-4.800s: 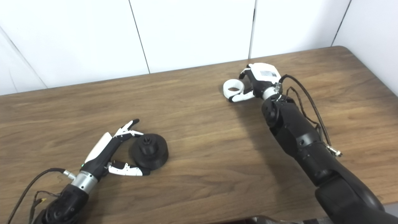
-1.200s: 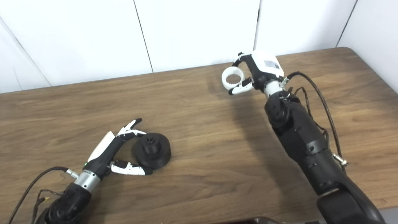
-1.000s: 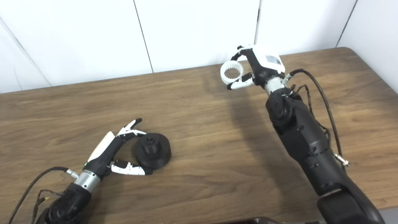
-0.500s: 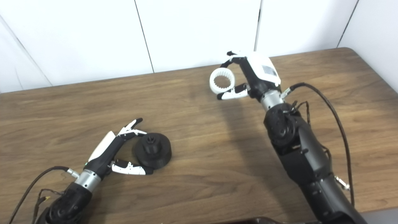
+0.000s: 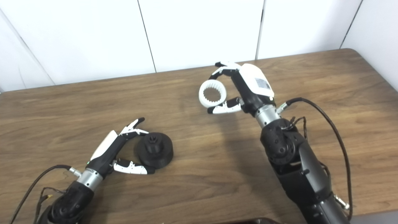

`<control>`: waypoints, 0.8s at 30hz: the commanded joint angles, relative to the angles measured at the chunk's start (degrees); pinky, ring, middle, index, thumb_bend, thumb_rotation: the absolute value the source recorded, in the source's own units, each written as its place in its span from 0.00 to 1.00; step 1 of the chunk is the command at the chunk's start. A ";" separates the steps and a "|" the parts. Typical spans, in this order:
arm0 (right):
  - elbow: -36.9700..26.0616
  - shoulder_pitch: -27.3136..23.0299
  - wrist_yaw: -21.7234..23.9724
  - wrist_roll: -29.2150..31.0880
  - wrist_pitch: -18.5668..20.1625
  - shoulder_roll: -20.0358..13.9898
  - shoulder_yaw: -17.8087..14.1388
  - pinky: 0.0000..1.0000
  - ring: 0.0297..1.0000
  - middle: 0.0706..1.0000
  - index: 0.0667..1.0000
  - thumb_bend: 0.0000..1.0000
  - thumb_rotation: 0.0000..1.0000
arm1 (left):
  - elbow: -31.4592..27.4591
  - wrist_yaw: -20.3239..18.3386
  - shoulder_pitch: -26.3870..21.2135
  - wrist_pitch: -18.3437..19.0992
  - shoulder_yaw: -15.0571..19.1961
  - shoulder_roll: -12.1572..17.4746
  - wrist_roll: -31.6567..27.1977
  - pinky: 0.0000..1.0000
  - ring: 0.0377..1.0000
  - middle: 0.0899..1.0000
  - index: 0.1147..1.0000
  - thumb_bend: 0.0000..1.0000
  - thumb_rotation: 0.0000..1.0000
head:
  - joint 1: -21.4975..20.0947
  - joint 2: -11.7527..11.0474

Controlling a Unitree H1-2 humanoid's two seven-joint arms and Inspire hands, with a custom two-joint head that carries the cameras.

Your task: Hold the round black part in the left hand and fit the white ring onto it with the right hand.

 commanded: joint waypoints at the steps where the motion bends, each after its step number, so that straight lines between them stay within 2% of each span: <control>1: -3.44 -1.73 0.46 -0.19 -0.71 1.04 0.13 0.87 0.90 0.85 0.46 0.52 0.16 | -0.32 -1.67 -0.66 2.21 -0.40 0.16 0.37 1.00 1.00 1.00 0.57 0.91 0.34 | 0.46 0.12; 6: -4.80 -1.12 1.61 0.18 -1.83 1.77 0.82 0.84 0.89 0.85 0.46 0.52 0.16 | -0.29 -1.15 -0.77 2.26 -0.68 -0.39 1.19 1.00 1.00 1.00 0.57 0.91 0.32 | 1.77 0.28; 14: -5.47 -1.00 2.29 1.49 -3.55 2.97 1.45 0.84 0.89 0.85 0.46 0.52 0.16 | -1.90 -1.56 -0.80 5.13 -1.42 -1.47 2.71 1.00 1.00 1.00 0.57 0.91 0.27 | 5.70 0.56; 19: -6.35 -1.19 3.42 2.21 -3.86 3.96 2.16 0.88 0.90 0.85 0.46 0.52 0.16 | -2.22 -1.48 -1.06 6.78 -2.33 -2.14 4.34 1.00 1.00 1.00 0.58 0.93 0.29 | 7.67 0.71; 24: -7.02 -1.15 4.70 2.47 -3.67 5.13 3.21 0.82 0.89 0.85 0.46 0.52 0.16 | -2.50 -1.73 -1.36 8.15 -3.10 -2.69 5.80 1.00 1.00 1.00 0.59 0.97 0.35 | 9.41 0.97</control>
